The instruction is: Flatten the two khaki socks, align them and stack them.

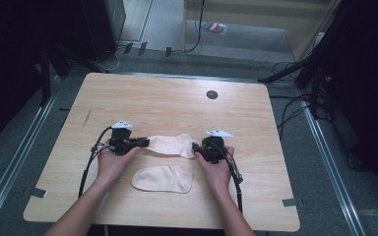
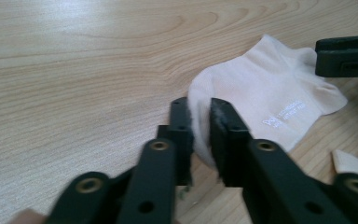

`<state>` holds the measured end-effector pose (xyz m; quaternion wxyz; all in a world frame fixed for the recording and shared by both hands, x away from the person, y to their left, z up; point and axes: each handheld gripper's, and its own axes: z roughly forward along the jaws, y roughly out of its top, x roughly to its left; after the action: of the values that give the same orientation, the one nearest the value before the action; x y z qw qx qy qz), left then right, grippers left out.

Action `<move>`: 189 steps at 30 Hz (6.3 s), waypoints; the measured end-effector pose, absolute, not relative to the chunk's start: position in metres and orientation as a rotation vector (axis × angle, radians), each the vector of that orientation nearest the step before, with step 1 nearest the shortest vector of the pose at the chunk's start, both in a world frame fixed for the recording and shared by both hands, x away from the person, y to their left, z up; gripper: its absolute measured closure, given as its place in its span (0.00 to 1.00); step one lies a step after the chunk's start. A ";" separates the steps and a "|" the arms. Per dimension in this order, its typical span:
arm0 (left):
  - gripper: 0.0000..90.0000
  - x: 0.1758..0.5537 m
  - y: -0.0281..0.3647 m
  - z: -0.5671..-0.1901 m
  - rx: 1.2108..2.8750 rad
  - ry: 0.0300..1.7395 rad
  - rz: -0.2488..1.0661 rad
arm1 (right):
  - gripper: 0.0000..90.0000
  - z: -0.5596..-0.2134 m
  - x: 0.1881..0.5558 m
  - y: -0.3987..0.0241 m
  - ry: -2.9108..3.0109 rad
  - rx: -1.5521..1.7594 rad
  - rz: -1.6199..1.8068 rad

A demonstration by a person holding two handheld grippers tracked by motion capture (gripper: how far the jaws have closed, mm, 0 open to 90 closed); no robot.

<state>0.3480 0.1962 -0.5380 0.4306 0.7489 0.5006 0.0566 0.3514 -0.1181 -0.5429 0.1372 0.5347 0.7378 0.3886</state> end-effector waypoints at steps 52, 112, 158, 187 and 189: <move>1.00 0.225 0.215 -0.536 1.838 1.141 0.142 | 1.00 -0.522 0.249 -0.127 2.210 1.333 1.265; 1.00 0.226 0.196 -0.552 1.970 1.125 0.239 | 1.00 -0.549 0.241 -0.099 2.317 1.305 1.186; 0.00 0.229 0.279 -0.538 1.645 1.180 0.402 | 0.05 -0.526 0.251 -0.205 1.958 1.433 1.269; 0.00 0.216 0.352 -0.547 1.624 1.387 0.561 | 0.05 -0.542 0.228 -0.310 1.790 1.593 1.101; 0.00 0.216 0.355 -0.547 1.626 1.393 0.573 | 0.05 -0.543 0.226 -0.317 1.779 1.600 1.093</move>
<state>0.2161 0.3546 -0.5474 0.4461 0.6566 0.5624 0.2314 0.2261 -0.3168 -0.5431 0.2529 0.5884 0.6545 0.4019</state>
